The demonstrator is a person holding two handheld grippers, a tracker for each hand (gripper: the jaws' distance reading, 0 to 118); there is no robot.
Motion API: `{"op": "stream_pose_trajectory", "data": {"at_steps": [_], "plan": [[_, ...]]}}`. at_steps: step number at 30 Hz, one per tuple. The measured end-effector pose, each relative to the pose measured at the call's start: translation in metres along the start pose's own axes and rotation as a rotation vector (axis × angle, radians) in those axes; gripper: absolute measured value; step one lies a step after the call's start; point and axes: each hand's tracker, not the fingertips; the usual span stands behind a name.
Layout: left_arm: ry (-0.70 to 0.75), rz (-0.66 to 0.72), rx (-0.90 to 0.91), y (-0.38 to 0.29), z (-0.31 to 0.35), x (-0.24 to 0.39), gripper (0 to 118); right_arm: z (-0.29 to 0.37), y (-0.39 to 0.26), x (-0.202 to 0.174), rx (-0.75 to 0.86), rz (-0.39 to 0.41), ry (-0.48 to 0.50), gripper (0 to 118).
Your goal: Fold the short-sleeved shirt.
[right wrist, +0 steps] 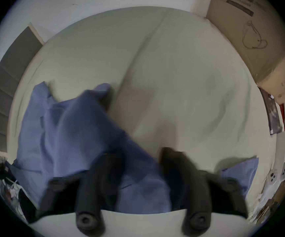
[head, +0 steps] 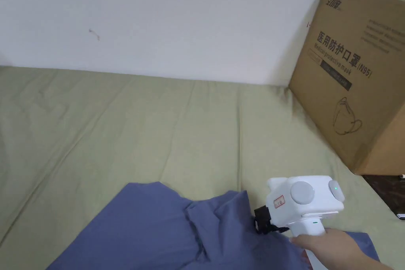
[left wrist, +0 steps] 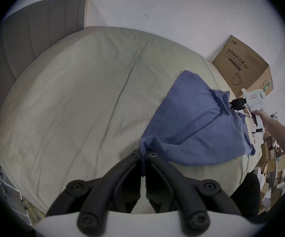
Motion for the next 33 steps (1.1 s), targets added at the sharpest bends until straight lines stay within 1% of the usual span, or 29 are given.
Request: {"op": "stream_pose_trajectory", "data": {"at_steps": [1, 2, 3, 5, 7, 10, 12, 13, 14, 16, 17, 20, 22, 24, 26, 28, 33], "plan": [[-0.009, 0.01, 0.01, 0.0, 0.003, 0.001, 2, 0.004, -0.003, -0.005, 0.012, 0.018, 0.034, 0], [-0.02, 0.018, 0.025, 0.001, 0.006, 0.002, 2, 0.013, -0.009, -0.008, 0.062, 0.026, 0.018, 0], [-0.027, 0.024, 0.039, 0.002, 0.011, 0.004, 2, 0.021, -0.011, -0.01, 0.083, 0.032, 0.037, 0], [-0.031, 0.018, 0.078, 0.006, 0.024, 0.008, 2, 0.047, -0.013, -0.008, 0.151, -0.003, 0.058, 0], [-0.019, -0.015, 0.132, 0.012, 0.039, 0.016, 2, 0.082, -0.021, -0.001, 0.23, -0.052, 0.092, 0], [-0.043, -0.026, 0.216, 0.024, 0.062, 0.028, 2, 0.142, -0.033, 0.01, 0.321, -0.054, 0.099, 0], [-0.053, -0.044, 0.263, 0.035, 0.076, 0.037, 2, 0.176, -0.045, 0.02, 0.369, -0.034, 0.061, 0], [-0.063, -0.059, 0.279, 0.042, 0.082, 0.042, 2, 0.194, -0.048, 0.027, 0.382, -0.034, 0.031, 0], [-0.065, -0.075, 0.291, 0.05, 0.086, 0.046, 2, 0.208, -0.053, 0.033, 0.388, -0.05, 0.026, 0], [-0.075, -0.113, 0.325, 0.068, 0.097, 0.058, 2, 0.246, -0.065, 0.045, 0.439, -0.114, 0.056, 0], [-0.083, -0.123, 0.342, 0.078, 0.101, 0.063, 2, 0.262, -0.067, 0.049, 0.458, -0.132, 0.068, 0], [-0.07, -0.184, 0.403, 0.115, 0.118, 0.084, 2, 0.315, -0.076, 0.054, 0.553, -0.131, 0.049, 0], [-0.081, -0.172, 0.427, 0.142, 0.132, 0.097, 2, 0.353, -0.08, 0.05, 0.602, -0.135, 0.042, 0], [-0.104, -0.165, 0.448, 0.169, 0.144, 0.107, 2, 0.386, -0.08, 0.052, 0.666, -0.145, 0.063, 0], [-0.105, -0.185, 0.467, 0.196, 0.159, 0.119, 2, 0.418, -0.074, 0.05, 0.714, -0.157, 0.053, 0], [-0.11, -0.206, 0.491, 0.224, 0.176, 0.13, 2, 0.451, -0.065, 0.047, 0.74, -0.149, 0.037, 0], [-0.1, -0.208, 0.503, 0.284, 0.206, 0.142, 2, 0.509, -0.03, 0.032, 0.818, -0.077, -0.051, 0]]}}
